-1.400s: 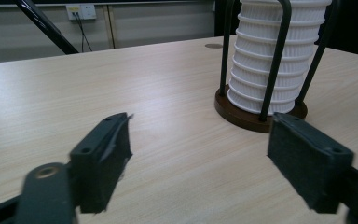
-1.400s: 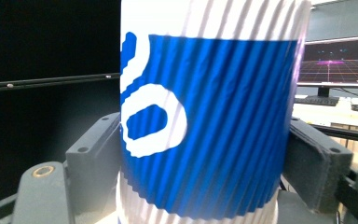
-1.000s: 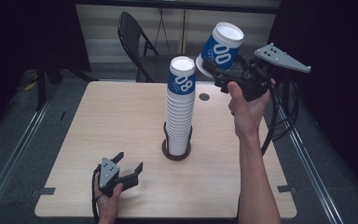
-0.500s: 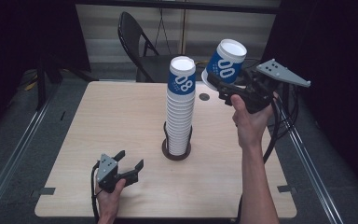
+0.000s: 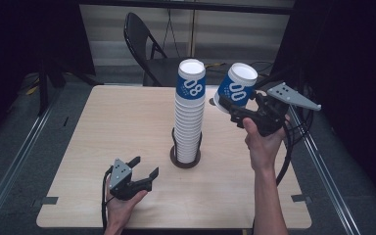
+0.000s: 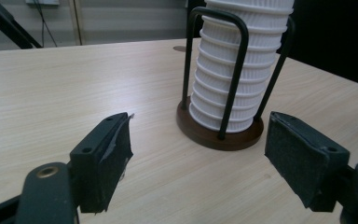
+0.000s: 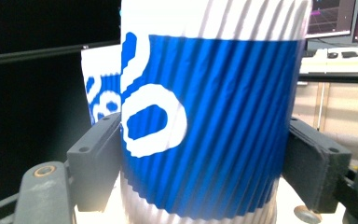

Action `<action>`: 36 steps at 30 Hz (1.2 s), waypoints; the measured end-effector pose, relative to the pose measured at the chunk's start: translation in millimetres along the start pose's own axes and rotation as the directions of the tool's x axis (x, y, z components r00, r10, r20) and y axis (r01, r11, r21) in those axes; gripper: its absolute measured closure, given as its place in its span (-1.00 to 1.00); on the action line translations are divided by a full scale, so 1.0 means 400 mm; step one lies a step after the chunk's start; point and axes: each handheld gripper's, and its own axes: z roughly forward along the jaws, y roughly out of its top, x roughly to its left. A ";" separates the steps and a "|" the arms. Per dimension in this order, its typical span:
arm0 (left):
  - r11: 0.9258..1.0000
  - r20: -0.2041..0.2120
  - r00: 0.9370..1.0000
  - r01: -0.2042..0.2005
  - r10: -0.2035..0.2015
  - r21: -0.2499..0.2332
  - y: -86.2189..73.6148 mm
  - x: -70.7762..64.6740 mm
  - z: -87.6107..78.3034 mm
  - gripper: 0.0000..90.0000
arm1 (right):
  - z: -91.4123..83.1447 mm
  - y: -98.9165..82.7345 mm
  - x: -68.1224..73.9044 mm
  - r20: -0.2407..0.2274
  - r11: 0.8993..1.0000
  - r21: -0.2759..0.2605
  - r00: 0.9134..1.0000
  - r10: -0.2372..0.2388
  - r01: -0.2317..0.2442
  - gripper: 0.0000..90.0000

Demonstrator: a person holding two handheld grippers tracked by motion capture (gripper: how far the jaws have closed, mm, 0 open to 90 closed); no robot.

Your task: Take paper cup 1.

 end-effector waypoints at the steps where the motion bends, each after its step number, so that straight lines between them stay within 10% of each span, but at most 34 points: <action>1: 1.000 0.000 1.000 -0.003 0.003 0.001 0.001 0.002 0.000 -0.49 | -0.004 -0.015 0.001 -0.003 1.000 0.003 1.000 0.014 -0.014 -0.54; 36: 0.999 0.123 0.992 -0.024 0.026 -0.021 -0.001 -0.024 0.009 -0.37 | -0.022 -0.278 0.076 -0.070 0.986 0.098 0.987 0.144 -0.137 -0.54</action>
